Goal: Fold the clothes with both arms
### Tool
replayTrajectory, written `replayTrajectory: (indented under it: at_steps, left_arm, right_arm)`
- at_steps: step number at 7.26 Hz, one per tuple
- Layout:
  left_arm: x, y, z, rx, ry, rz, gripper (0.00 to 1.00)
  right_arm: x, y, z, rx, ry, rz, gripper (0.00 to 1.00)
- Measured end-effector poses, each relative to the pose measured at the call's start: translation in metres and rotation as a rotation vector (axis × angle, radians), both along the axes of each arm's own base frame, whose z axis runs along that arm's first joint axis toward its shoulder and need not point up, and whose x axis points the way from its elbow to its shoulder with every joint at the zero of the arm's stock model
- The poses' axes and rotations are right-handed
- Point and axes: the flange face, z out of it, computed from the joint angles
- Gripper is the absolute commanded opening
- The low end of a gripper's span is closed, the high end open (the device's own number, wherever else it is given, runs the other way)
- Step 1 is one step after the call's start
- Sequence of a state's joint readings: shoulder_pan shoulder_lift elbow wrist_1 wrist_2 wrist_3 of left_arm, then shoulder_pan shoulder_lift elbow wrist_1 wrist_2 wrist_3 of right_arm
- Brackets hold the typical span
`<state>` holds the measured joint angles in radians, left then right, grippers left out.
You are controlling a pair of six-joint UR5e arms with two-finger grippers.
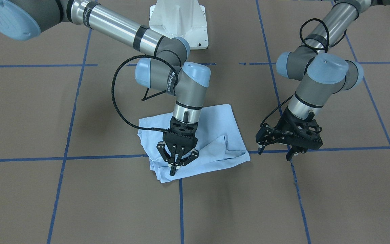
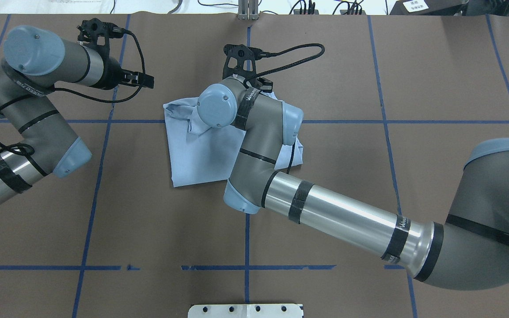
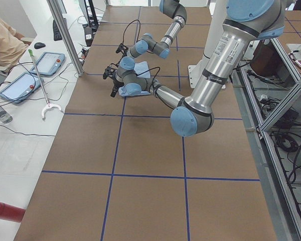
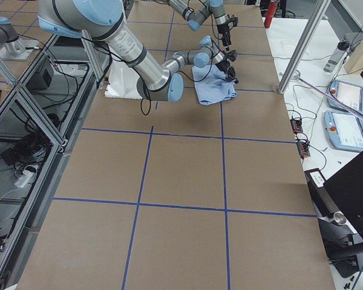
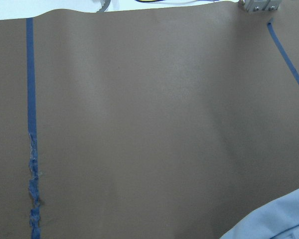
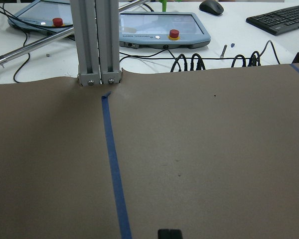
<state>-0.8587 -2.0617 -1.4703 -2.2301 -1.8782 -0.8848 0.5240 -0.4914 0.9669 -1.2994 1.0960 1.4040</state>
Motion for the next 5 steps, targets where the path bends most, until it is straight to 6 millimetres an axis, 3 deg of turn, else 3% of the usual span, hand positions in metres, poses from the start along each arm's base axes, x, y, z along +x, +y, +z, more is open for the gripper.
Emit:
replayTrajectory:
  at_steps: [1, 2, 3, 5]
  left_arm:
    - [0.0, 0.0, 0.0, 0.0, 0.0, 0.0, 1.0]
    - [0.0, 0.001, -0.001, 0.0, 0.0, 0.0, 1.0]
    - [0.0, 0.001, -0.001, 0.0, 0.001, 0.0, 1.0]
    - [0.002, 0.002, -0.005, -0.039, 0.029, -0.023, 1.0]
  right_arm:
    - [0.0, -0.005, -0.002, 0.025, -0.015, 0.017, 0.14]
    - [0.006, -0.013, -0.004, 0.052, -0.032, 0.042, 0.88]
    - [0.017, -0.026, -0.005, 0.071, -0.036, 0.074, 1.0]
    - [0.041, -0.051, -0.016, 0.081, -0.036, 0.081, 1.0]
